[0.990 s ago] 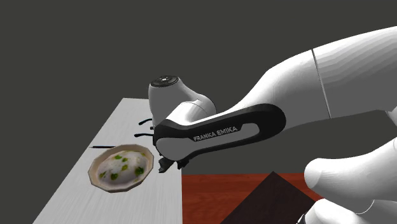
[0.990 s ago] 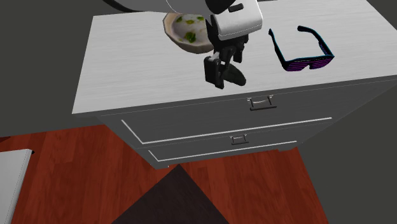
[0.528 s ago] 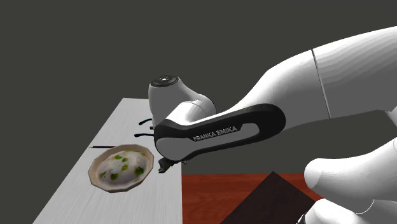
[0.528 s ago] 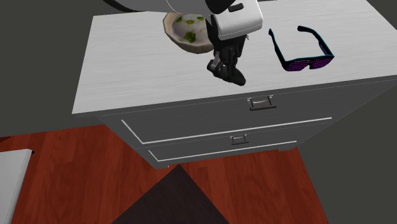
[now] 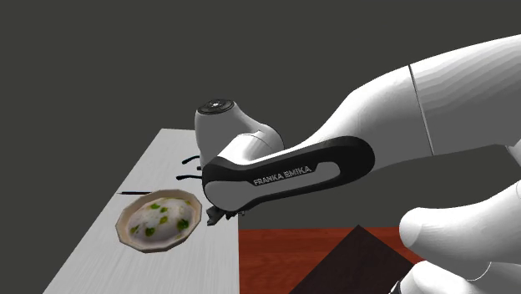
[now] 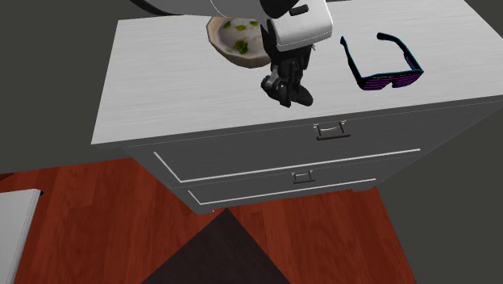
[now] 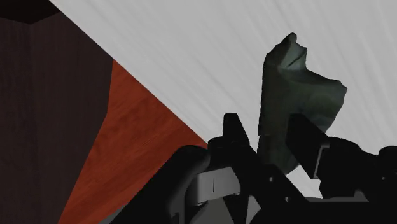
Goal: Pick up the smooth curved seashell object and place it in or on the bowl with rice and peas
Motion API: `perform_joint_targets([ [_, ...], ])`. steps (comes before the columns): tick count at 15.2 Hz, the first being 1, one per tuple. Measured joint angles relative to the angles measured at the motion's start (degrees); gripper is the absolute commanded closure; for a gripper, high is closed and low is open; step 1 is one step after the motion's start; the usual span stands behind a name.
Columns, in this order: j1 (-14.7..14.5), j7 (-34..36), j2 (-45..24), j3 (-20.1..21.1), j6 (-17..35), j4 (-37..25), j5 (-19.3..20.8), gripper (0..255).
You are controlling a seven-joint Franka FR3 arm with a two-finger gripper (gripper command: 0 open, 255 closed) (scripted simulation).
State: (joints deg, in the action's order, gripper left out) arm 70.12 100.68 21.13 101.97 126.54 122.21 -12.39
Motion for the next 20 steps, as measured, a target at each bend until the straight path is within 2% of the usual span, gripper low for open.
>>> perform_joint_targets([
  [1, 2.32, 0.77, 1.15, 1.33, -2.09, -1.88, -0.95, 0],
  [3, 8.58, 3.30, 4.04, 3.47, -10.00, -7.73, -3.13, 0],
  [5, 11.39, 4.31, 5.61, 4.89, -12.58, -9.39, -4.51, 0],
  [10, 13.67, 3.72, 7.28, 7.00, -10.74, -8.05, -6.33, 0],
  [17, 14.06, 3.39, 7.65, 7.56, -9.59, -7.14, -6.85, 0],
  [18, 14.06, 3.39, 7.65, 7.56, -9.59, -7.14, -6.85, 255],
  [20, 14.10, 3.40, 7.59, 7.40, -8.83, -7.35, -6.81, 255],
])
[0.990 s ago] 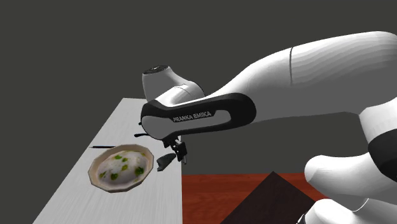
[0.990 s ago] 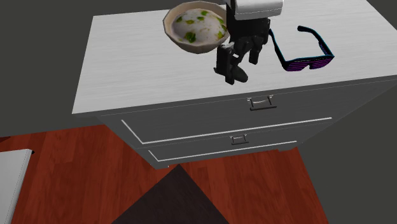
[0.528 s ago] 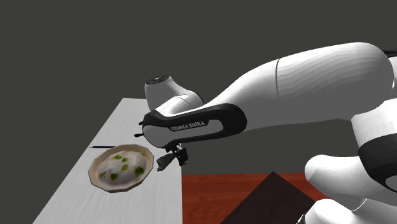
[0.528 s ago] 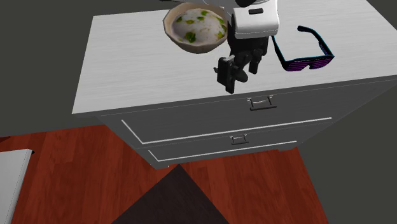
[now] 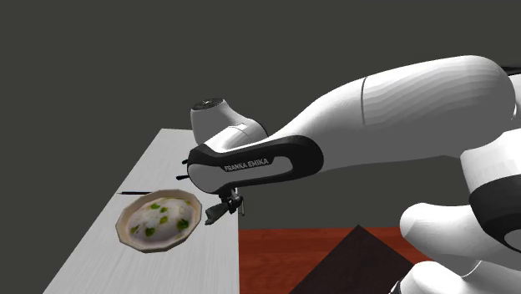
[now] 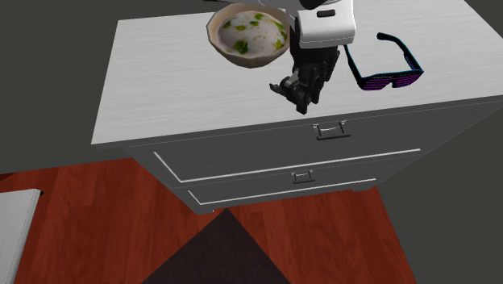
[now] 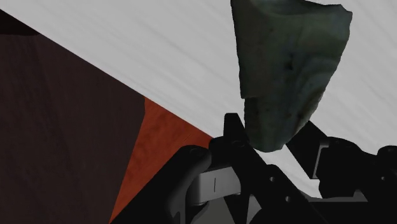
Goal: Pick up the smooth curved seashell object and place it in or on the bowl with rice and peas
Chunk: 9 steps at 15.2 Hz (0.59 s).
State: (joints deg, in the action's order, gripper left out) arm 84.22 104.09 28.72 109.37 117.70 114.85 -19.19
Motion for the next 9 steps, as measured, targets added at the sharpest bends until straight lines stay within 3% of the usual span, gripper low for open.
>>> perform_joint_targets([
  [9, -0.09, 0.03, -0.11, -0.10, -0.84, -0.16, 0.11, 255],
])
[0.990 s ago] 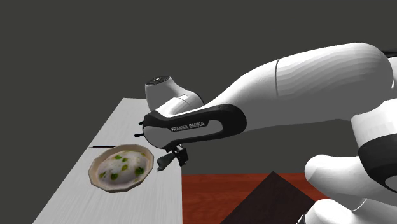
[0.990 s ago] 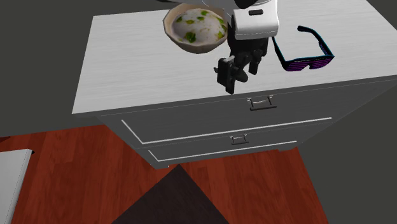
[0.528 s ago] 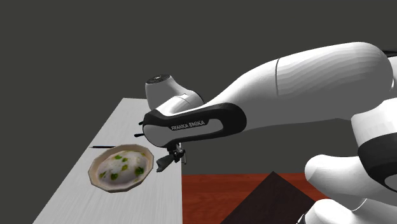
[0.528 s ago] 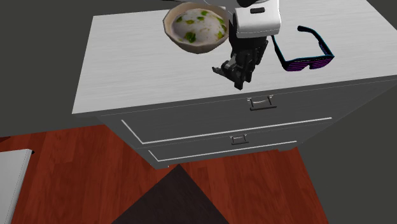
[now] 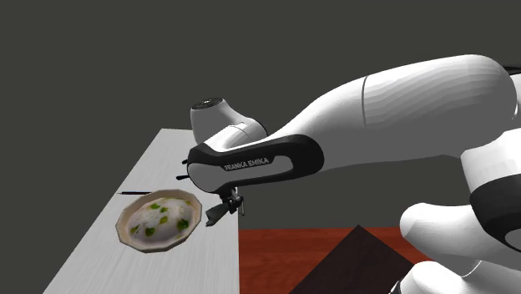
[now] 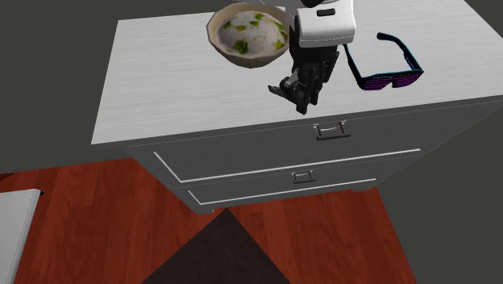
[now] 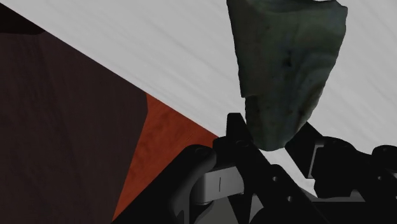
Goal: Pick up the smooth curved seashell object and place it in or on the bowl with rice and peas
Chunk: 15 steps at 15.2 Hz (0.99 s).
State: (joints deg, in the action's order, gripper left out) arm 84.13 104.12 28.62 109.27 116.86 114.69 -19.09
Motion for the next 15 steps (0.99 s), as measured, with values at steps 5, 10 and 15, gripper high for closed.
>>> perform_joint_targets([
  [5, -2.07, 0.88, -1.73, -2.39, -2.74, -1.07, 1.91, 255],
  [10, -3.99, 1.68, -3.49, -4.94, -6.02, -3.15, 3.90, 255],
  [15, -5.55, 2.32, -4.75, -6.79, -8.41, -4.69, 5.26, 0],
])
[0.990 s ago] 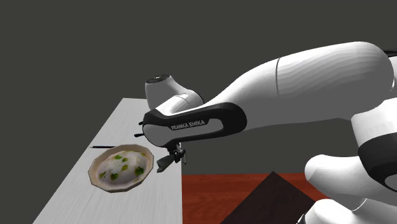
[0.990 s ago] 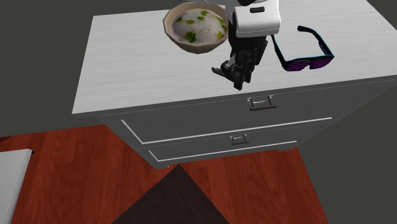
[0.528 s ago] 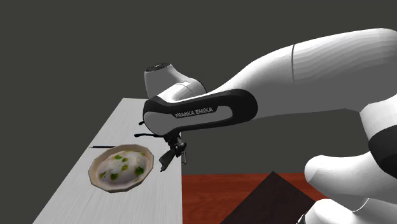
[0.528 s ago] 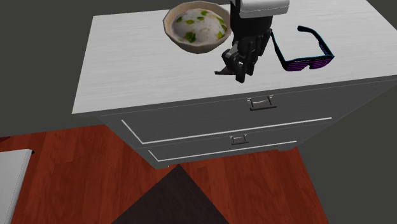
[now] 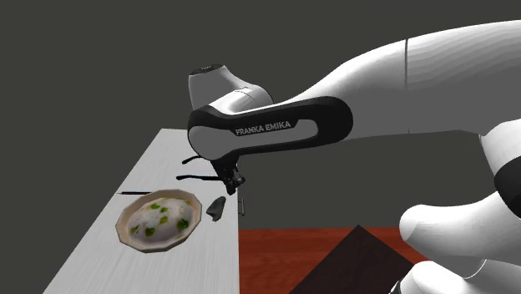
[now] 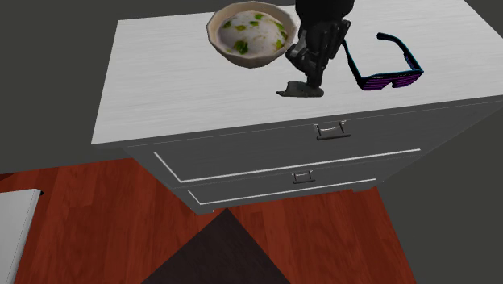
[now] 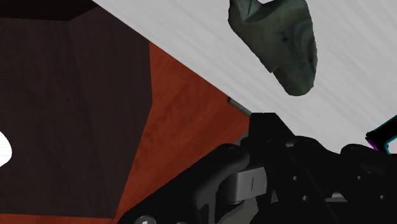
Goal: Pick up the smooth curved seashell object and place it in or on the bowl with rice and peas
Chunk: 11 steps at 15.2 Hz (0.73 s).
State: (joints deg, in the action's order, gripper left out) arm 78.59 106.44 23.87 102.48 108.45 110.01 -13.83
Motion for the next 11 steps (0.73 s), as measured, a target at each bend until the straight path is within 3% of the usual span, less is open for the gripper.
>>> perform_joint_targets([
  [2, 0.28, -0.68, -0.21, 0.67, 1.36, 0.70, -0.72, 0],
  [7, 4.20, -7.15, -0.94, 7.31, 10.73, 3.41, -7.63, 0],
  [11, 5.93, -9.00, 0.17, 9.52, 13.62, 4.86, -9.94, 0],
])
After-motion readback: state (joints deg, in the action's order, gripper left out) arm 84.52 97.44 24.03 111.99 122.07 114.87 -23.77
